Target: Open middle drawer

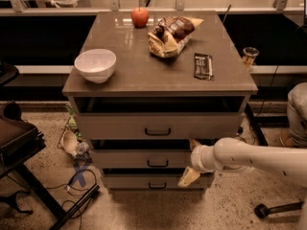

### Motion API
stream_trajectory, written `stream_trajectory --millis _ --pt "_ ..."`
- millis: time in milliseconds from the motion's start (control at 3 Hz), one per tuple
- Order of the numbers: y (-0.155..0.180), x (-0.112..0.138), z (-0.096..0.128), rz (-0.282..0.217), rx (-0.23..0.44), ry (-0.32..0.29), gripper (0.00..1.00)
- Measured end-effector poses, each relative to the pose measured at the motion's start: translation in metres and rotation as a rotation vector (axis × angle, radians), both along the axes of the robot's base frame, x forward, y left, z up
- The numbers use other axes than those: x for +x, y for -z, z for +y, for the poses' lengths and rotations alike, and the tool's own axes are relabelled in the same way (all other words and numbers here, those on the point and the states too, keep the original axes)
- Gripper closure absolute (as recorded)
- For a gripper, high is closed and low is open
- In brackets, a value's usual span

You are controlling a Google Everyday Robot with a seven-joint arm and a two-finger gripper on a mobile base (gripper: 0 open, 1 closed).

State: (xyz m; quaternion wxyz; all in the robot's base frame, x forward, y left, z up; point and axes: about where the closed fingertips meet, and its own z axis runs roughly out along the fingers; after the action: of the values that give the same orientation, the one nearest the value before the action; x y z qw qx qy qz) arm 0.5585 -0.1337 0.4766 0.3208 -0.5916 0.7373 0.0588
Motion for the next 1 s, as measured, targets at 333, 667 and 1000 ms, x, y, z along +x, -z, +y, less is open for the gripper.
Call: stream_trajectory --millis 333,667,1000 --pt "0.021 0.007 -0.010 0.036 -0.038 0.009 0.00" --pt "0.029 0.011 -0.004 0.054 -0.025 -0.005 0.02" --pt "0.036 0.014 0.003 0.068 -0.005 -0.021 0.31"
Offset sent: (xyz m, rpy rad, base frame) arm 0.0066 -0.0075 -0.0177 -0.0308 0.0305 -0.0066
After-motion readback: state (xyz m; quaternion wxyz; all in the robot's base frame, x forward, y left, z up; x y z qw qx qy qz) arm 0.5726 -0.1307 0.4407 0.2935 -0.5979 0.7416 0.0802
